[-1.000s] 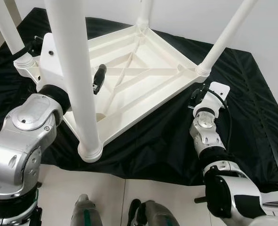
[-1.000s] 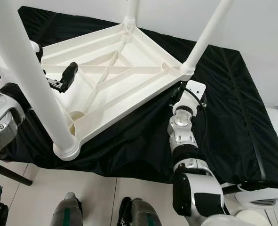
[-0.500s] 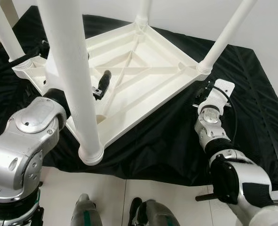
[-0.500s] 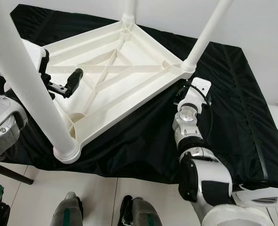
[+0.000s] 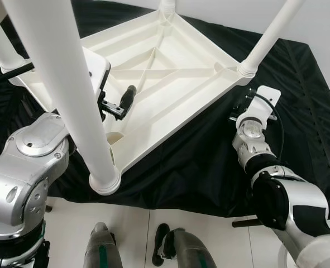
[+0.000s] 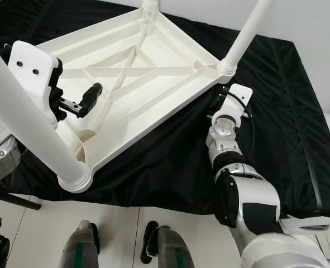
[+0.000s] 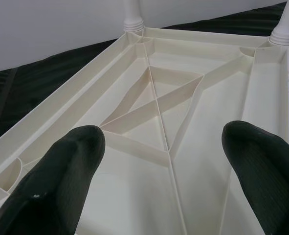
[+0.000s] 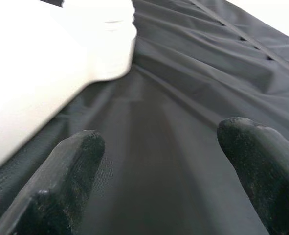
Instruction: Building children table
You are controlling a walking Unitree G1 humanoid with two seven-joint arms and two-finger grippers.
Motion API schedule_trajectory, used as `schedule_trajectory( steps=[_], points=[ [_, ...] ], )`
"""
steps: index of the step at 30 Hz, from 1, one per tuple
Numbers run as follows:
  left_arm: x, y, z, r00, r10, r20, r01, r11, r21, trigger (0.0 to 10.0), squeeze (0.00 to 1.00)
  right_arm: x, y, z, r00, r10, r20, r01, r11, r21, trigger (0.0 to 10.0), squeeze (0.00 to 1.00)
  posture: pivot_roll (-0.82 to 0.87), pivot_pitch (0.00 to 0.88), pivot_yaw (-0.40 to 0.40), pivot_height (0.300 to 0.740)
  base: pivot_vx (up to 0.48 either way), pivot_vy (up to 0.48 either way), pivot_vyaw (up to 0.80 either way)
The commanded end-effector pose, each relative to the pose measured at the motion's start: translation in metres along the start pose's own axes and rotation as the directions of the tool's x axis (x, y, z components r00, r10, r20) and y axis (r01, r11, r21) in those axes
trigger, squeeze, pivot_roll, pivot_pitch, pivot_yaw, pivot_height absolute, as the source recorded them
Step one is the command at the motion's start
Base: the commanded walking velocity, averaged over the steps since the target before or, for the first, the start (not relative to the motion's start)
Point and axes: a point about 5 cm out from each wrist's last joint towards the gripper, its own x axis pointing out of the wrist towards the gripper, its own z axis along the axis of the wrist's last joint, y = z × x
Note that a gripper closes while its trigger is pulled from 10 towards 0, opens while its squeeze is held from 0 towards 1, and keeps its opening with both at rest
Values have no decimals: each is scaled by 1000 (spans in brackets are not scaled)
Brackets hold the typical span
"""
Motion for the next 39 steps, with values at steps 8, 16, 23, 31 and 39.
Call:
schedule_trajectory(
  steps=[8, 16, 23, 31, 39],
  points=[
    [-8, -16, 10, 994, -97, 47, 97, 995, -9, 10000, 0, -2, 22, 4, 987, 161, -27, -160, 987, 30, 10000, 0, 268, 276, -142, 740, 0, 0, 0],
    [-10, -25, 14, 986, -149, 74, 151, 988, -25, 10000, 0, -5, 34, 8, 967, 255, -22, -254, 967, 30, 10000, 0, 274, 281, -150, 740, 0, 0, 0],
    [-13, -40, 20, 969, -227, 99, 232, 972, -44, 10000, 0, -7, 51, 20, 934, 358, 9, -358, 931, 72, 10000, 0, 280, 286, -150, 740, 0, 0, 0],
    [-13, -46, 24, 959, -258, 114, 266, 962, -67, 10000, 0, -13, 72, 35, 884, 465, 54, -468, 872, 144, 10000, 0, 281, 291, -141, 740, 0, 0, 0],
    [-11, -47, 29, 961, -247, 120, 259, 961, -97, 10000, 0, -20, 91, 48, 835, 545, 82, -550, 814, 186, 10000, 0, 288, 292, -137, 740, 0, 0, 0]
  ],
)
